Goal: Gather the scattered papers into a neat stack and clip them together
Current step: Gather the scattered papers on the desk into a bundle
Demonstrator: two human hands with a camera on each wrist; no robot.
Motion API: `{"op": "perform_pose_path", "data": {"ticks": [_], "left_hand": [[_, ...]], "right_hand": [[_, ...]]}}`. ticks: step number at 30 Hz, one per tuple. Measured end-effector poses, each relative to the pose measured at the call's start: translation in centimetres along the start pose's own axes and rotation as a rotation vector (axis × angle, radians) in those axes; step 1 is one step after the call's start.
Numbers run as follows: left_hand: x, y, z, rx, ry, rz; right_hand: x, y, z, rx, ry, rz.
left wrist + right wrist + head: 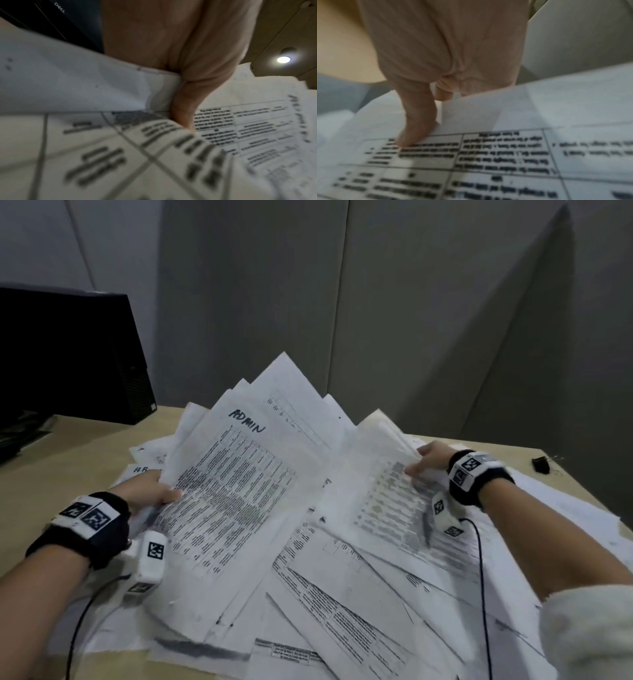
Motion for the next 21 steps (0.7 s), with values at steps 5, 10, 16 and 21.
{"op": "perform_pose_path", "data": {"ticks": [5,10,16,21], "left_hand": [[0.0,-0.3,-0.6,0.012,0.059,-0.044],[0.4,0.1,-0.8,-0.139,0.101,-0.064],[0.6,0.8,-2.2,-0.532,0.251,0.073],[0.6,-0.1,-4.6,-0.651,0.313,0.075]], "right_hand": [[2.7,0.4,-4.1,0.09,0.048,-0.012],[2.9,2.0,-4.5,0.095,-0.062,0.073],[2.2,3.1,-3.5,0.124,-0.153,0.051],[1.8,3.9,-3.7,0.337,0.003,-0.091]]}}
Point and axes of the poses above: each hand's wrist, its own x-axis towards the middle knuckle, its own z-axis out of the back of the hand, y = z × x, the point moved 2 cm from there along x, towards the middle knuckle, and after that the axes turned 1 degree about z, right-handed, at the moved point
